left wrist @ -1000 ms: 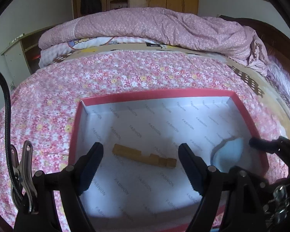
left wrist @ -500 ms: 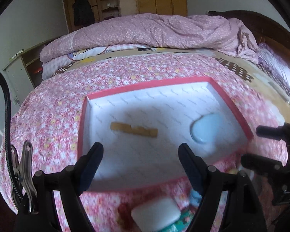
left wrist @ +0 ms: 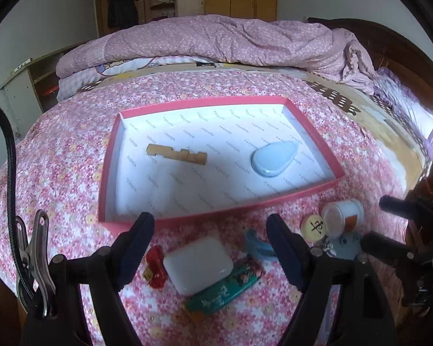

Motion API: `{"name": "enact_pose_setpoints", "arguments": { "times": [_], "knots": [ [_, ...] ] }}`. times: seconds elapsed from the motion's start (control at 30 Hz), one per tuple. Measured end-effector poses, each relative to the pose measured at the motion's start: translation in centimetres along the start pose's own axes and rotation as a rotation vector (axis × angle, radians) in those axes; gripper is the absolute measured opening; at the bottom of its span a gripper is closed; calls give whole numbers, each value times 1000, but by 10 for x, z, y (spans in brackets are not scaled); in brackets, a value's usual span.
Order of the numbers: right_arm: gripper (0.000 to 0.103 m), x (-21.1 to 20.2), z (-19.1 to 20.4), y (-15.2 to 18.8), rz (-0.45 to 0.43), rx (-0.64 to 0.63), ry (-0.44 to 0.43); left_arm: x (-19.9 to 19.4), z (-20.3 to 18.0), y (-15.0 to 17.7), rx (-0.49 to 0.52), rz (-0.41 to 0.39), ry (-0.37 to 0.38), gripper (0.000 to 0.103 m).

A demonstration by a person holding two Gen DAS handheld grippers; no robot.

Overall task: Organize rigid objects
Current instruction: 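Open both grippers to release block and bulb in the box, then move the left gripper to the white square case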

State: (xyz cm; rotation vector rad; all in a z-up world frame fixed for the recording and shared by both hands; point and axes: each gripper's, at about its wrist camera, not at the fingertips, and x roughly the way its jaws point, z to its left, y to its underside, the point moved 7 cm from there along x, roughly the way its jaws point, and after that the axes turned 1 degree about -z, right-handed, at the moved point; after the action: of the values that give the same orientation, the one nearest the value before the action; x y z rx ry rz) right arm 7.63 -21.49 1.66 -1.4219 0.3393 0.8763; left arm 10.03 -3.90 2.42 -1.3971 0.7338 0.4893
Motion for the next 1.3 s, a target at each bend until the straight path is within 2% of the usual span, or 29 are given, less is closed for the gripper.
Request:
{"name": "enact_pose_setpoints", "arguments": {
  "times": [0.3,0.47,0.93,1.13,1.3],
  "knots": [
    [81,4,-12,17,-12,27,12,-1,8,19,-43,28,-36,83],
    [81,9,-12,21,-4,39,-6,-1,10,27,-56,33,-33,83],
    [81,16,-17,28,-3,70,-7,18,22,40,-121,65,-83,83],
    [81,22,-15,29,7,73,-9,31,28,46,-188,83,-55,83],
    [81,26,-15,33,20,88,-11,32,26,45,-171,57,-76,83]
  ]
}}
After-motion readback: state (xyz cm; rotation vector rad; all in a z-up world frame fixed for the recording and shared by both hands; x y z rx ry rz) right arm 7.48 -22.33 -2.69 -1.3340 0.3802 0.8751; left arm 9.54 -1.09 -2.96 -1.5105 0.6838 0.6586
